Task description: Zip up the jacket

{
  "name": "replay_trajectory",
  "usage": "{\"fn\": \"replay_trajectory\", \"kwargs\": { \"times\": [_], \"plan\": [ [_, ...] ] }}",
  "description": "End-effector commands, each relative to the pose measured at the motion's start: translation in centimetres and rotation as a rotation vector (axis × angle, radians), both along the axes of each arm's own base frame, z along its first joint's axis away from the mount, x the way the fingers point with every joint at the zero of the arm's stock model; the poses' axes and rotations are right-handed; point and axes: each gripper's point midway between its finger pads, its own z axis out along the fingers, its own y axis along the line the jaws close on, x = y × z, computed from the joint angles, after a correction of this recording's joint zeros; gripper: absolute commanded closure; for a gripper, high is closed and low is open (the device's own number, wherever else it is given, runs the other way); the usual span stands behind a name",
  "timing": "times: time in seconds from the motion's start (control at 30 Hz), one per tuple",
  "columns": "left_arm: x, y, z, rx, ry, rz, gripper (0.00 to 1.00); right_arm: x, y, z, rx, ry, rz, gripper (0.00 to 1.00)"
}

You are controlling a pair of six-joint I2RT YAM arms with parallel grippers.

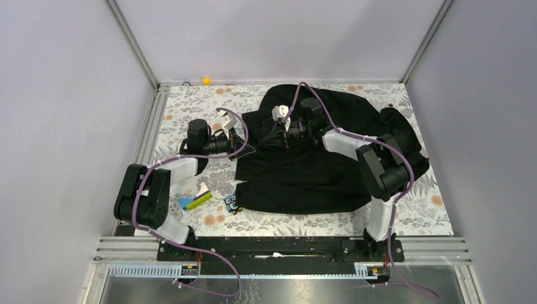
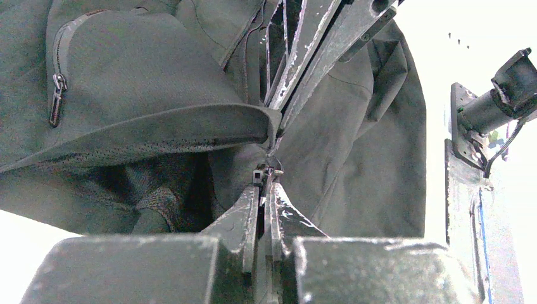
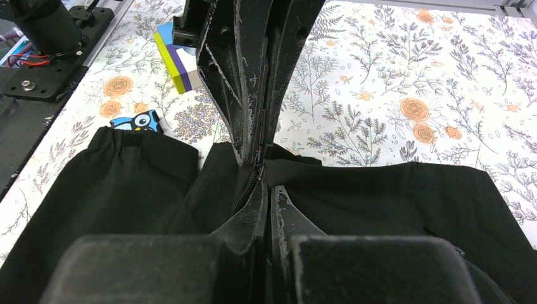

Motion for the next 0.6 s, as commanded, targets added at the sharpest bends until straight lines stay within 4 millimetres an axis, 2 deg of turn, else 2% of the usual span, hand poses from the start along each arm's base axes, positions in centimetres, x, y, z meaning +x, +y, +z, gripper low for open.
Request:
{"fn": "replay_trajectory", "kwargs": {
  "times": [0.0,0.23,0.57],
  "plan": [
    [0.58,-0.24,1.33,-0.007,-0.082,-0.026,1.00,-0.44,0.40,1.47,0.015,-0.064,0.040,1.00],
    [0.60,-0.15,1.53,-0.009,-0.086,-0.025,1.00,-0.37,0.34,0.82,-0.005,-0.053,0.040,1.00],
    [0.39,-0.33,1.35,-0.019,-0.067,-0.046,1.00,-0.30,1.18,1.48,0.006,-0.051,0.022,1.00]
  ]
}}
